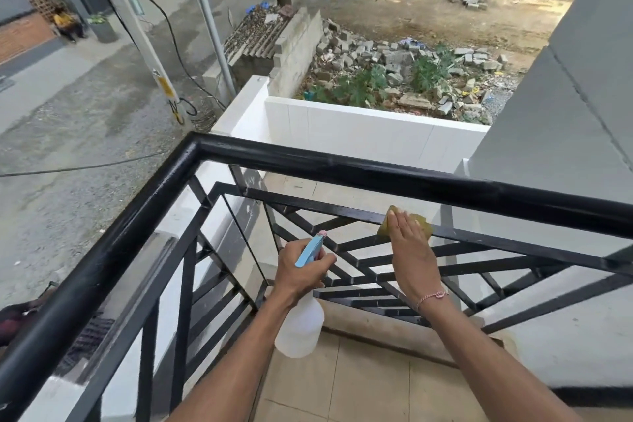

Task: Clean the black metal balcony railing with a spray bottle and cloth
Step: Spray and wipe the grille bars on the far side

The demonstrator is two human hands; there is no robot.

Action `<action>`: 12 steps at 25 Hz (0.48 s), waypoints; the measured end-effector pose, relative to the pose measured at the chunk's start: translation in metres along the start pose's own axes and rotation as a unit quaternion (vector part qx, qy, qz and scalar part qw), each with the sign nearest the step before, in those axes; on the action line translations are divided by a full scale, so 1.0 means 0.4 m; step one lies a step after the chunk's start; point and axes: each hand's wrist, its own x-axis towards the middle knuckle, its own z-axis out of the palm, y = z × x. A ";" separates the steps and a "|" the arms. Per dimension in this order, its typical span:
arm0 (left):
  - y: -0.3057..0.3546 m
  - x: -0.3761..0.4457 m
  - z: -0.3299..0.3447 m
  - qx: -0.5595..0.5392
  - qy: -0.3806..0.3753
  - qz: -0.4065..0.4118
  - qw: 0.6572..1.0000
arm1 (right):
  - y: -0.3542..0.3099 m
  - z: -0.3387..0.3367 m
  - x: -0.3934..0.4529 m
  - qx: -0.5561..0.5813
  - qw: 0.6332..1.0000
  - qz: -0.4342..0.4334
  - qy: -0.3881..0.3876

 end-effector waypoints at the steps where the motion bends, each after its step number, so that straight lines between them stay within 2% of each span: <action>1: 0.005 -0.003 0.017 -0.002 -0.009 -0.002 1.000 | 0.029 -0.006 -0.009 -0.002 1.000 0.010 0.002; 7: 0.039 -0.015 0.137 0.032 -0.025 0.015 0.999 | 0.196 -0.040 -0.066 0.009 0.999 0.050 0.002; 12: 0.094 -0.044 0.240 0.016 -0.073 0.016 0.997 | 0.310 -0.055 -0.134 0.024 0.998 0.052 0.020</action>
